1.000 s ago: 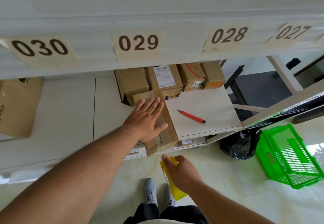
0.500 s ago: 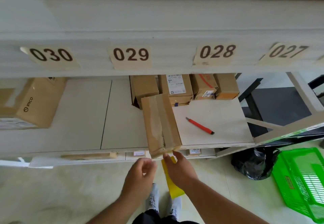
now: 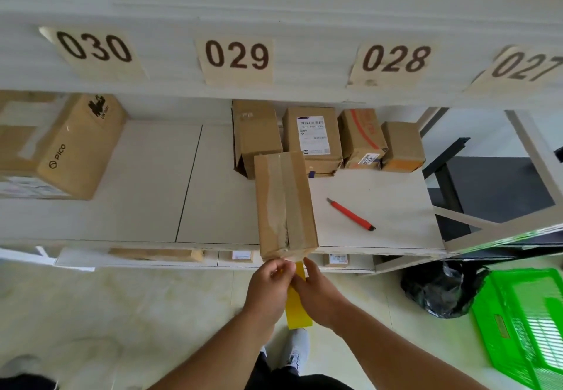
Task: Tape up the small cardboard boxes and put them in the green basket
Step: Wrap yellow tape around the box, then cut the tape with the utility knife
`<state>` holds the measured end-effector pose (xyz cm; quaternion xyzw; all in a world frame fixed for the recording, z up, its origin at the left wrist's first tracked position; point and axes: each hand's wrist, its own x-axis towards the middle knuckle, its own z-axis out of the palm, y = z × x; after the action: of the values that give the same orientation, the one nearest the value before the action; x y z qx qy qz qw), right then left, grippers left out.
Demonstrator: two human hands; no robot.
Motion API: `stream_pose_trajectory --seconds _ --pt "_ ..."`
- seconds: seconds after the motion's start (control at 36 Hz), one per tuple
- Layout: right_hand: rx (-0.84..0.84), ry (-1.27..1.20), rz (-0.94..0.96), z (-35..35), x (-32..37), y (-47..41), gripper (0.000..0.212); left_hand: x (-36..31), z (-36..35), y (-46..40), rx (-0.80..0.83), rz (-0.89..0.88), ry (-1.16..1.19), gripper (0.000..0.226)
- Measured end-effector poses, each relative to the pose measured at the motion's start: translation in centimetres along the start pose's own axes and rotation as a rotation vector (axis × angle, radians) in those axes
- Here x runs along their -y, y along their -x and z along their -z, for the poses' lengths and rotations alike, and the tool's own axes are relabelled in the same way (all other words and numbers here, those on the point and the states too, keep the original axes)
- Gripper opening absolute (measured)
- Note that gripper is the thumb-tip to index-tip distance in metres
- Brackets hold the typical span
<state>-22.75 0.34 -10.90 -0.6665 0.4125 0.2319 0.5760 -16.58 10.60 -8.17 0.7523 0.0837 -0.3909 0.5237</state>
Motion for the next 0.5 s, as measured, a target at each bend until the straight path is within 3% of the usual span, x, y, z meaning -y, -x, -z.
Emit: stream_pose_trajectory --seconds 0.17,0.22,0.28,0.33,0.42,0.5 --pt "0.135 -0.157 -0.041 1.4 0.2 0.4 0.108 -0.5 -0.1 0.8 0.011 -0.062 -0.11 0.007" --pt "0.162 -0.12 -0.029 3.4 0.7 0.9 0.092 -0.4 -0.1 0.7 0.005 -0.09 -0.143 0.008" --pt "0.098 -0.004 -0.045 6.1 1.1 0.5 0.065 -0.1 0.0 0.4 0.011 -0.118 -0.176 0.011" --pt "-0.106 0.281 0.015 9.2 1.7 -0.6 0.036 0.2 -0.1 0.3 0.017 -0.141 -0.194 0.008" --pt "-0.407 0.45 0.104 13.1 2.0 -3.8 0.033 0.5 -0.3 0.2 -0.013 -0.155 -0.167 0.003" --pt "-0.479 0.545 0.111 15.0 2.5 -6.9 0.041 0.5 -0.3 0.1 -0.029 -0.14 -0.158 0.005"
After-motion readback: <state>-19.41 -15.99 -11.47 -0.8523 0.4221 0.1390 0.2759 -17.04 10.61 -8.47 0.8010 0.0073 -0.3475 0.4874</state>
